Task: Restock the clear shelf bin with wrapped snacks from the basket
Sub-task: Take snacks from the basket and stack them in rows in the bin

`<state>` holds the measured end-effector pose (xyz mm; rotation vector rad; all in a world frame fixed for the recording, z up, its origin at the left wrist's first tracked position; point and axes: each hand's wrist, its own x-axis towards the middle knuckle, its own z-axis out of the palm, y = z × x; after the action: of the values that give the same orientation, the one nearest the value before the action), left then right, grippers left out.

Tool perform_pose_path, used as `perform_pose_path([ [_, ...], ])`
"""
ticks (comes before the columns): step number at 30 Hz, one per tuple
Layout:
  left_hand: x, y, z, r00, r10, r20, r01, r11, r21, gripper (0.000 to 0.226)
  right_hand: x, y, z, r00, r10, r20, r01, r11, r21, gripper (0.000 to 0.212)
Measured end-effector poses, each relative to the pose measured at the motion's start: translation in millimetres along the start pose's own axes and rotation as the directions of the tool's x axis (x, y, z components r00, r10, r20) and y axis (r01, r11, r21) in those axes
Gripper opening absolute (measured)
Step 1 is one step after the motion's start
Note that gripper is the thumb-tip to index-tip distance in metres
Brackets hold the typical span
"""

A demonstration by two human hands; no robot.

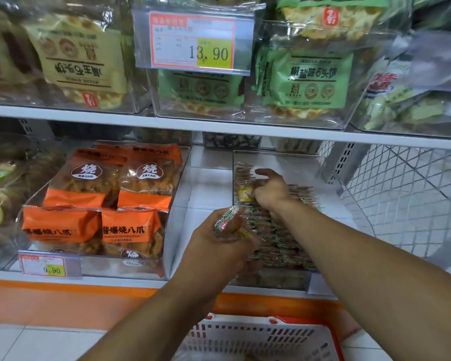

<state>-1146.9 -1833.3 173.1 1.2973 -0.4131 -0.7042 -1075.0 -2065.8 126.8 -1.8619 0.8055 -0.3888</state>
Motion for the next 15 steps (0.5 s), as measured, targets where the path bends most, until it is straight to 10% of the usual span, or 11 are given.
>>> perform_pose_path([
  [15, 0.8, 15.7, -2.1, 0.991, -0.126, -0.036, 0.103, 0.915, -0.389, 0.027, -57.3, -36.6, -24.2, 0.963, -0.267, 0.029, 0.268, 0.942, -0.202, 0.033],
])
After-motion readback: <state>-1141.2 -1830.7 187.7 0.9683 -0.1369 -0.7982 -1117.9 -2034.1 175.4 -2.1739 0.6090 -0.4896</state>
